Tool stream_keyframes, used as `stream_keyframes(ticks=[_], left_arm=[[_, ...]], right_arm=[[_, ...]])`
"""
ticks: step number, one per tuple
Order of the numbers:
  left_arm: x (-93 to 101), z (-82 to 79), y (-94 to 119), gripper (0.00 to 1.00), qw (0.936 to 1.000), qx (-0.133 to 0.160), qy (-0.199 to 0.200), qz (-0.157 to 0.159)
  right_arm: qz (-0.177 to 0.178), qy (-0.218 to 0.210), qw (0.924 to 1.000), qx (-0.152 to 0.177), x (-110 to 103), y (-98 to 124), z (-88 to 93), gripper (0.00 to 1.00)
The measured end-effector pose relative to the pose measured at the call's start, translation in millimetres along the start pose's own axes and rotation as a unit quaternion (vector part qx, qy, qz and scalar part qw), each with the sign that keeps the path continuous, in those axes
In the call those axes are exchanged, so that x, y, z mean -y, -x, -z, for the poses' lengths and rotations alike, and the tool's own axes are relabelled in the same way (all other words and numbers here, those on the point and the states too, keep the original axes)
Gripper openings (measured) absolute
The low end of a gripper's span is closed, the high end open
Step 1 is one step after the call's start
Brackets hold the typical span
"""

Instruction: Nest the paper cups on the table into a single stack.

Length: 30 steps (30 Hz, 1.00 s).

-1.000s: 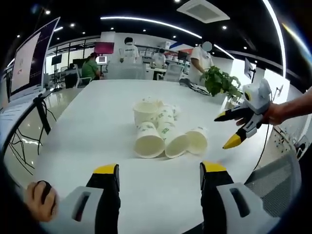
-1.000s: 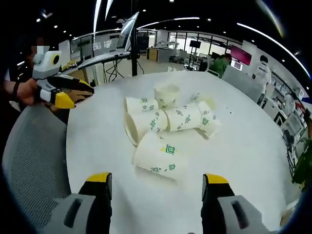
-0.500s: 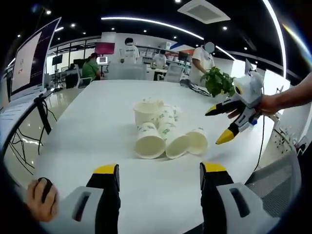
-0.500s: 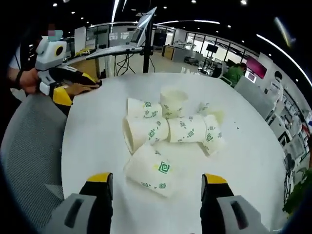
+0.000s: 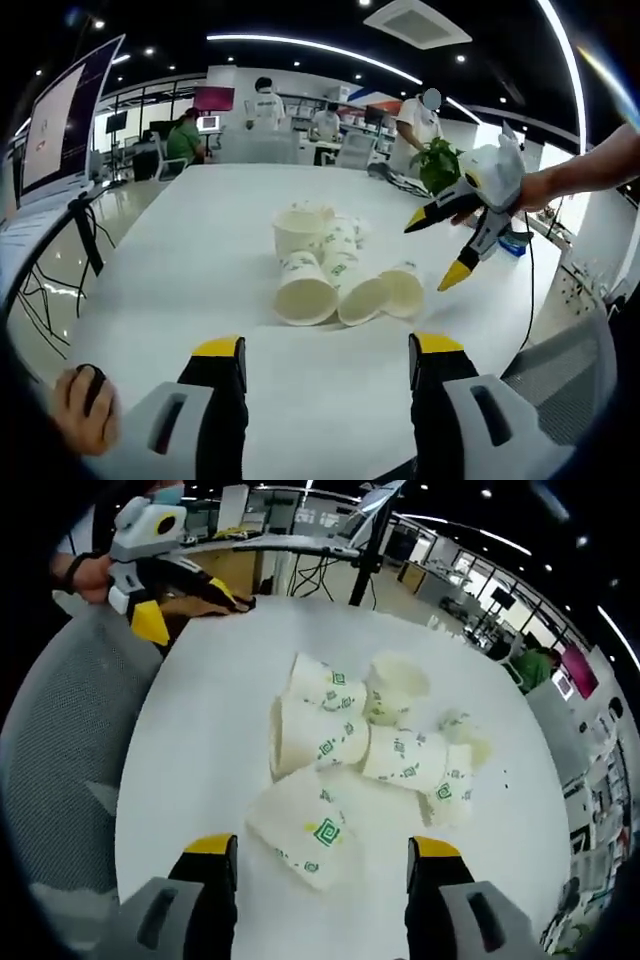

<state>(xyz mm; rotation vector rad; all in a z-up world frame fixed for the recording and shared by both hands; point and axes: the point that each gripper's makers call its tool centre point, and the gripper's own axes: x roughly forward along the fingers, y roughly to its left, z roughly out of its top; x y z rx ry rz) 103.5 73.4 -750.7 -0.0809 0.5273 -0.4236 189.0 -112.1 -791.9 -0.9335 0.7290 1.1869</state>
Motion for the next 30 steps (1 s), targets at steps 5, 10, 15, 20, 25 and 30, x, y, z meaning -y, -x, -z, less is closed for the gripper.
stream_keyframes(ticks=[5, 10, 15, 20, 25, 30], left_arm=[[0.9, 0.6, -0.6, 0.64, 1.0000, -0.001, -0.002, 0.002], [1.2, 1.7, -1.4, 0.64, 1.0000, -0.003, -0.002, 0.004], [0.7, 3.8, -4.1, 0.64, 0.9999, -0.006, -0.004, 0.007], [3.2, 5.5, -5.3, 0.62, 0.9998, -0.010, -0.005, 0.014], [5.7, 5.7, -3.8, 0.62, 0.9997, -0.014, -0.008, 0.016], [6.6, 6.5, -4.0, 0.61, 0.9997, -0.016, -0.007, 0.019]], right_arm=[[-0.030, 0.051, 0.9980, -0.022, -13.4, -9.0, -4.3, 0.68], [-0.055, 0.110, 0.9910, -0.053, -22.4, -24.0, -0.2, 0.69], [-0.075, 0.123, 0.9875, -0.063, -28.1, -36.2, -1.3, 0.66], [-0.094, 0.130, 0.9843, -0.073, -35.5, -42.6, -2.3, 0.57], [-0.107, 0.154, 0.9765, -0.105, -41.5, -47.1, 12.2, 0.48], [-0.108, 0.149, 0.9769, -0.108, -41.5, -46.1, 15.0, 0.43]])
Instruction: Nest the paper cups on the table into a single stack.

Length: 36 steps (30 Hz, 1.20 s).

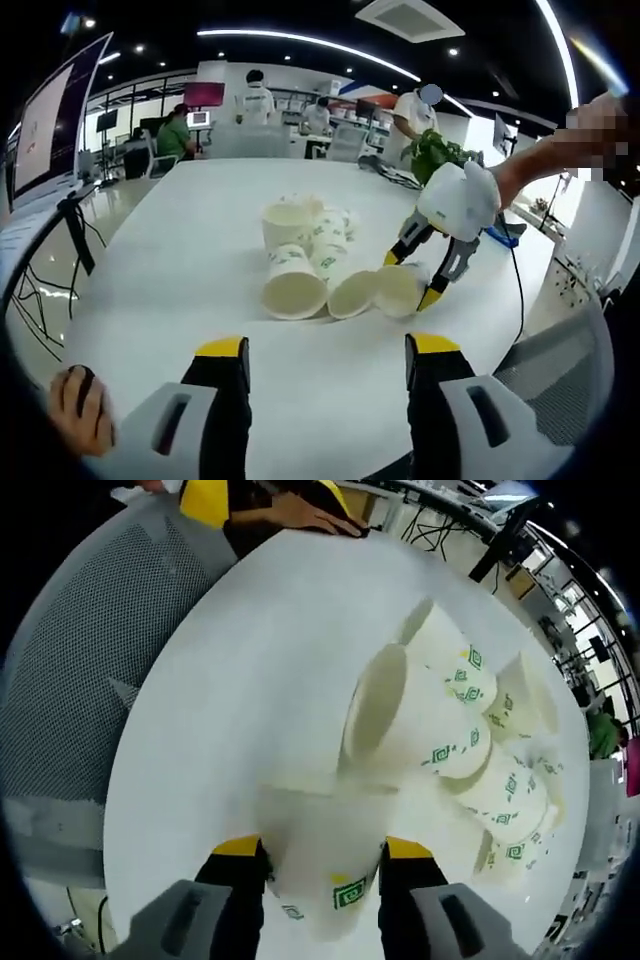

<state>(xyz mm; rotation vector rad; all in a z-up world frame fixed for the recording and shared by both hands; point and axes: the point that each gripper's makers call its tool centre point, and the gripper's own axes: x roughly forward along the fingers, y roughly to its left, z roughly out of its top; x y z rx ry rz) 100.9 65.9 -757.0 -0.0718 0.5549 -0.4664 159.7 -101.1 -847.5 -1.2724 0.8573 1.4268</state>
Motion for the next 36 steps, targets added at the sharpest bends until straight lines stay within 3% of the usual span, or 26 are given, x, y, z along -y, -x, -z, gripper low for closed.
stream_keyframes(ticks=[20, 25, 36], left_arm=[[6.5, 4.1, -0.3, 0.61, 0.9997, -0.011, 0.011, 0.017], [11.1, 5.4, -0.1, 0.61, 0.9995, -0.015, 0.007, 0.026], [16.7, 5.3, -0.4, 0.60, 0.9987, -0.016, 0.020, 0.044]], right_arm=[[0.051, -0.061, 0.9961, 0.037, -6.6, 23.7, 0.6, 0.40], [0.083, -0.107, 0.9887, 0.064, -6.1, 33.4, -7.4, 0.40], [0.129, -0.150, 0.9752, 0.100, 0.6, 43.3, -17.8, 0.40]])
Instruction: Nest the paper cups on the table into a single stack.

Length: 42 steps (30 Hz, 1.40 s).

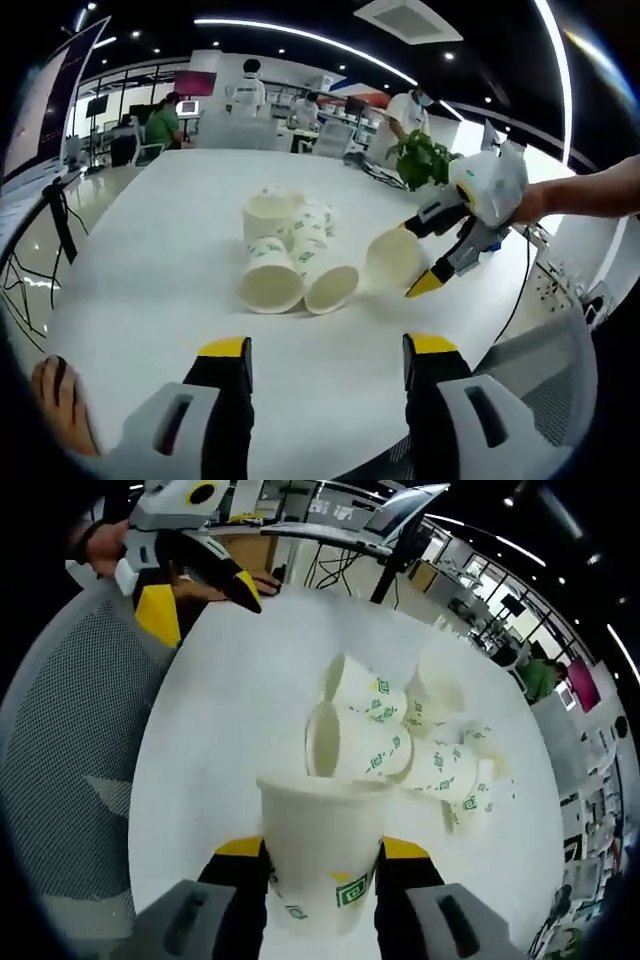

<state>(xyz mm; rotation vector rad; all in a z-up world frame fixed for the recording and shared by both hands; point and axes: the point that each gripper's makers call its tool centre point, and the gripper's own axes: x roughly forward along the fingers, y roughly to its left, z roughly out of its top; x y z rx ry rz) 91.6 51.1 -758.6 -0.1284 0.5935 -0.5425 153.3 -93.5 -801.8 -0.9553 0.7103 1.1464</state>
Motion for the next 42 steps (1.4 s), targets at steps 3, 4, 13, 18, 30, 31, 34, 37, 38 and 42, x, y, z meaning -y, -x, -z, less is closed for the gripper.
stream_keyframes(ticks=[3, 4, 13, 18, 30, 31, 34, 37, 38, 42], left_arm=[[2.0, 0.5, -0.7, 0.60, 1.0000, -0.002, -0.001, 0.007], [3.0, 0.7, -1.5, 0.60, 0.9999, -0.003, -0.002, 0.010], [16.0, -8.2, -10.2, 0.57, 0.9991, -0.005, -0.013, 0.039], [28.4, -22.3, -20.9, 0.55, 0.9977, -0.001, -0.022, 0.064], [64.9, -50.1, -37.5, 0.53, 0.9925, 0.004, -0.028, 0.119], [68.0, -50.8, -37.1, 0.53, 0.9921, 0.002, -0.031, 0.122], [70.5, -49.3, -40.1, 0.52, 0.9911, -0.007, -0.030, 0.130], [78.3, -47.3, -39.9, 0.49, 0.9889, -0.021, -0.029, 0.144], [80.2, -46.6, -40.0, 0.47, 0.9882, -0.025, -0.033, 0.148], [83.2, -41.6, -42.3, 0.42, 0.9859, -0.041, -0.046, 0.156]], right_arm=[[0.006, -0.007, 0.9999, 0.006, 0.5, -2.6, -1.1, 0.40], [0.008, -0.015, 0.9998, 0.013, -0.1, -4.1, -2.6, 0.40], [0.024, -0.027, 0.9984, 0.045, -16.7, 1.8, -24.4, 0.40], [0.028, -0.032, 0.9974, 0.058, -23.9, 7.9, -36.5, 0.40], [0.040, -0.042, 0.9932, 0.101, -30.1, 13.7, -56.3, 0.40], [0.041, -0.039, 0.9930, 0.103, -32.5, 13.2, -58.0, 0.40], [0.044, -0.036, 0.9926, 0.107, -36.9, 11.4, -61.5, 0.40], [0.051, -0.038, 0.9914, 0.114, -38.5, 9.4, -65.2, 0.40], [0.054, -0.040, 0.9909, 0.117, -39.0, 8.5, -67.0, 0.40], [0.063, -0.047, 0.9887, 0.128, -39.0, 8.4, -73.6, 0.40]])
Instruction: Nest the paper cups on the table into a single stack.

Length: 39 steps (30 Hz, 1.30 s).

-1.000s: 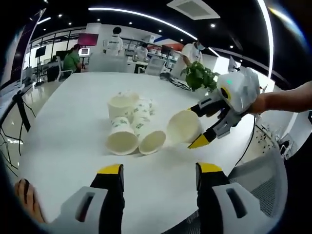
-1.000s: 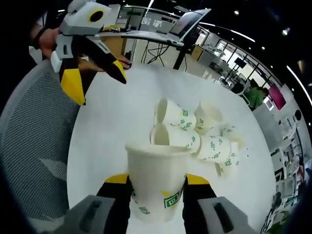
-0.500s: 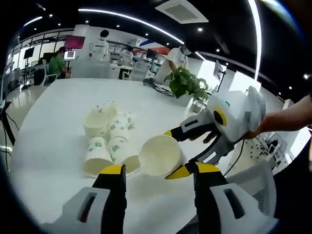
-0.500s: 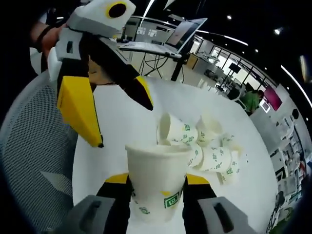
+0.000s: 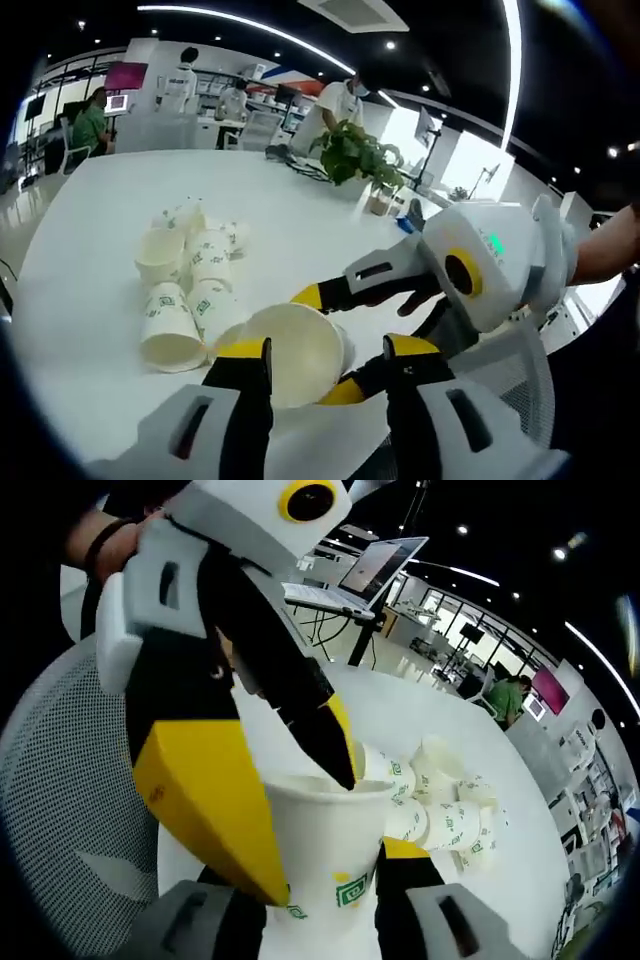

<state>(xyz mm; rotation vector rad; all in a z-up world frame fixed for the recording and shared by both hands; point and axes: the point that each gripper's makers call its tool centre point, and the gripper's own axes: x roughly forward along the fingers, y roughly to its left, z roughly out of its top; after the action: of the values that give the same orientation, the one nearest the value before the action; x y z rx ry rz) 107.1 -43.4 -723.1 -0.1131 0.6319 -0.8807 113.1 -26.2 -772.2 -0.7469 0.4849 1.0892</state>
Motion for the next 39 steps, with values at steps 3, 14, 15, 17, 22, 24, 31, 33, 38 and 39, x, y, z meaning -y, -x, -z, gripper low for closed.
stream_keyframes(ticks=[3, 14, 15, 17, 22, 24, 31, 33, 38, 39], left_arm=[[1.4, 4.5, -1.6, 0.40, 0.9999, -0.013, -0.003, -0.002], [6.5, 17.1, -7.5, 0.10, 0.9974, -0.068, -0.022, 0.012], [8.4, 18.0, -7.8, 0.09, 0.9972, -0.070, -0.023, 0.016], [12.9, 19.3, -8.4, 0.05, 0.9966, -0.076, -0.023, 0.022], [14.3, 20.5, -9.4, 0.02, 0.9954, -0.087, -0.030, 0.025], [14.6, 22.0, -10.3, 0.01, 0.9938, -0.098, -0.045, 0.027], [7.2, 29.3, -14.8, 0.00, 0.9878, -0.126, -0.088, 0.025], [5.1, 31.0, -15.0, 0.00, 0.9859, -0.133, -0.099, 0.022], [4.4, 31.9, -15.2, 0.00, 0.9819, -0.143, -0.123, 0.018], [2.4, 32.1, -16.1, 0.00, 0.9812, -0.144, -0.127, 0.016]], right_arm=[[0.009, -0.013, 0.9998, 0.009, 0.3, -0.5, -4.1, 0.41], [0.021, -0.035, 0.9991, 0.010, -5.8, -2.9, -2.4, 0.41], [0.020, -0.036, 0.9991, 0.011, -6.4, -3.0, -2.5, 0.41], [0.021, -0.036, 0.9990, 0.012, -7.6, -3.2, -2.6, 0.41], [0.022, -0.039, 0.9989, 0.012, -9.0, -2.9, -2.1, 0.41], [0.020, -0.040, 0.9989, 0.012, -11.0, -3.0, -1.7, 0.40], [0.024, -0.057, 0.9980, 0.012, -15.5, -4.2, 1.9, 0.40], [0.028, -0.069, 0.9971, 0.015, -16.0, -1.9, 1.7, 0.40], [0.024, -0.073, 0.9970, 0.005, -20.2, 1.8, 10.7, 0.42], [0.023, -0.075, 0.9969, 0.002, -21.3, 3.7, 14.3, 0.43]])
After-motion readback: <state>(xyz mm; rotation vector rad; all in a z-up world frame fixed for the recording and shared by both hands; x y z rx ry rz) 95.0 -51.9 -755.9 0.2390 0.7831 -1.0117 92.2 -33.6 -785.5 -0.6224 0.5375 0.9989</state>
